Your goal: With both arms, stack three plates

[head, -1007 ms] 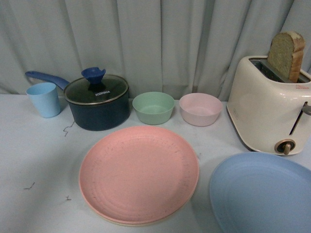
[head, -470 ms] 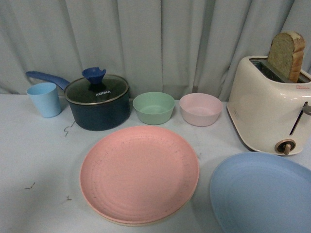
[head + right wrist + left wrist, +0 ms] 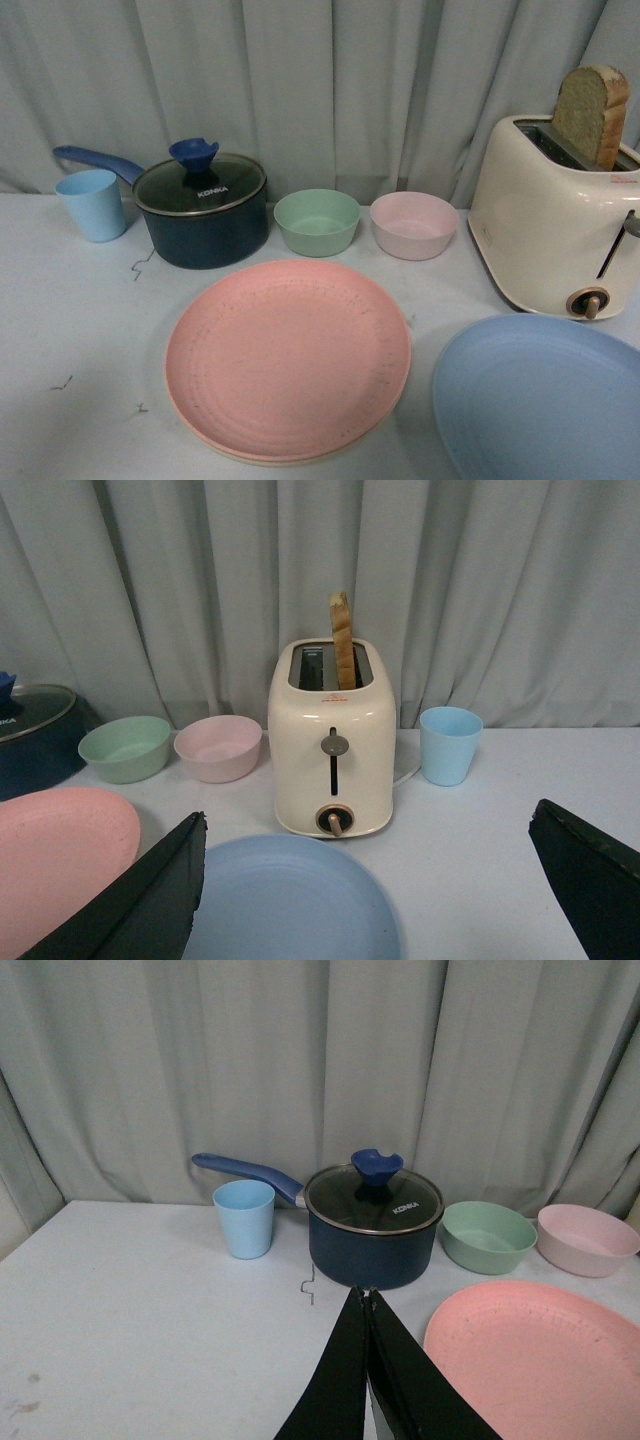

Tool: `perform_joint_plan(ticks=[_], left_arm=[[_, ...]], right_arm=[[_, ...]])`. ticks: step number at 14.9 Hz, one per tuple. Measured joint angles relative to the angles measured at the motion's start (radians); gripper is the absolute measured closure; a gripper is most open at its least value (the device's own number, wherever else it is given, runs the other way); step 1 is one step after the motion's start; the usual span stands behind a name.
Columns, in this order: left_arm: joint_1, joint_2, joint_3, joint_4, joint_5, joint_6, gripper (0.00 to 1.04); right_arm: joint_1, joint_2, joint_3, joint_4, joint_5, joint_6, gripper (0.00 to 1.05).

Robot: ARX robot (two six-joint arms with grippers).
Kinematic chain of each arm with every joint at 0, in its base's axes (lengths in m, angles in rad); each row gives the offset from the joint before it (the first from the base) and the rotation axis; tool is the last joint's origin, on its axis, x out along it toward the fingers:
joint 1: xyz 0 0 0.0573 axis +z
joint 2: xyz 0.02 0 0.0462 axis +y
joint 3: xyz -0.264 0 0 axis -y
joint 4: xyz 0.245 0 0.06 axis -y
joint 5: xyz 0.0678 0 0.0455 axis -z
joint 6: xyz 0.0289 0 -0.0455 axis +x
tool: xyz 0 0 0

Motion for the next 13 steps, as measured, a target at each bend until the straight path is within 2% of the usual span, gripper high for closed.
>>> perform_joint_plan(ticks=[7,13], left_arm=[[0.0,-0.202,0.0,-0.196,0.0,0.0,1.03],[0.0,-0.24,0.0,-0.232,0.0,0.0,1.03]], right_arm=[[0.0,0.0,0.0,0.0,0.0,0.0,0.06],[0.0,0.0,0.0,0.0,0.0,0.0,0.06]])
